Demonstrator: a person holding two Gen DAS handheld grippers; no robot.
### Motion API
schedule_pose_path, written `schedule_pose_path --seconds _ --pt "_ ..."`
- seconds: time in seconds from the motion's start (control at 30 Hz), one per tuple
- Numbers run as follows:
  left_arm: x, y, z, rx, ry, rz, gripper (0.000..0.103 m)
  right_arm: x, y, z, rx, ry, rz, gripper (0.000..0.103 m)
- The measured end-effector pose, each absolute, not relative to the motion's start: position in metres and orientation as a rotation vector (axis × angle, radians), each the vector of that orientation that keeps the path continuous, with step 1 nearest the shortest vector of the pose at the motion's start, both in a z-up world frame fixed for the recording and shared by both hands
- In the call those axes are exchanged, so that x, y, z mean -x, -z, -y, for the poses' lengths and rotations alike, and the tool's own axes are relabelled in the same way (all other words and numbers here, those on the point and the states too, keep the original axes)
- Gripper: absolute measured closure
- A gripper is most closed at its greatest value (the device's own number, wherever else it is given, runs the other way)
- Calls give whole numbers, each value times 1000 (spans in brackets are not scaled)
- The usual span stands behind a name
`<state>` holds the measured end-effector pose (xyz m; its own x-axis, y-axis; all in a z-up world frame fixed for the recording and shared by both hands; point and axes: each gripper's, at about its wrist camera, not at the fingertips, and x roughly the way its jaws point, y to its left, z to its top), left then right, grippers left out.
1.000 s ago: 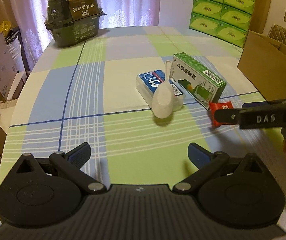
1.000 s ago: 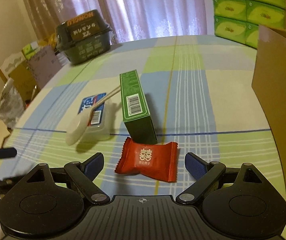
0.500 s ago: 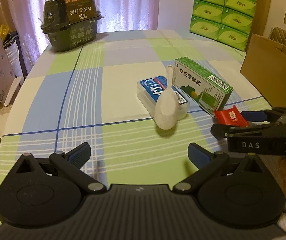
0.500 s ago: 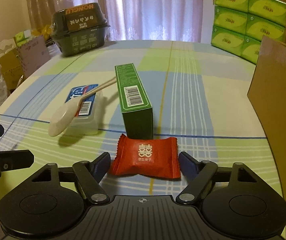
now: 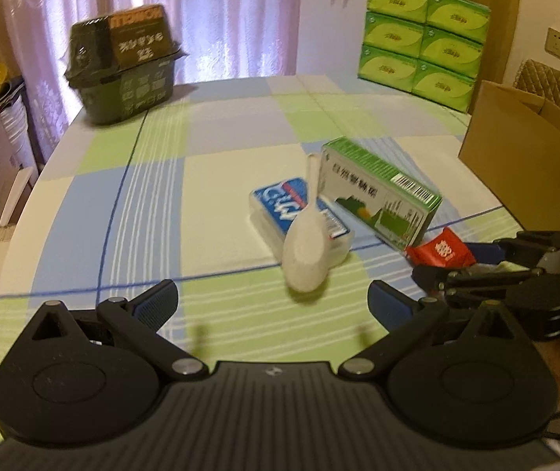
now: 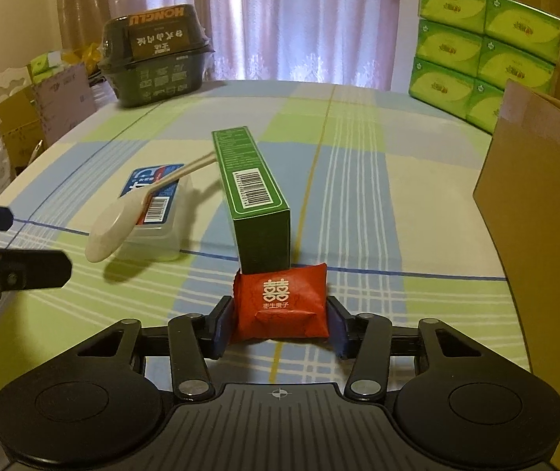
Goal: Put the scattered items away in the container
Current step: 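Grasp the red candy packet with the right tool, then grasp the white plastic spoon by its bowl with the left tool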
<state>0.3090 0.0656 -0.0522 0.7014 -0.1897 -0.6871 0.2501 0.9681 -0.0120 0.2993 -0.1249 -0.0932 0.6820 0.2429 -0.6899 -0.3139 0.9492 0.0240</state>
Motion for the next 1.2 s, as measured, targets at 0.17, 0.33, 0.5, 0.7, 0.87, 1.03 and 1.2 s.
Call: schedule_pose_path --seconds 0.17,0.33,0.5,0.7,0.87,1.03,1.2 --pt "-323 52 -52 -135 289 -725 11 -298 88 133 83 -293 -760 52" --pt "-341 61 -38 -187 305 -752 28 -298 88 140 70 -276 -770 52" --pt "-349 71 -31 -229 290 -784 67 -299 87 142 60 -276 -771 52" --pt "-333 72 -30 -242 279 -819 76 -297 84 146 42 -281 -773 52" --pt "-294 70 -32 -214 283 -860 76 -290 78 154 14 -286 -795 52" --pt "-245 74 -31 -187 289 -903 76 -267 73 162 2 -298 -813 52" --pt "-214 72 -28 -160 280 -910 76 -241 67 170 8 -310 -805 52"
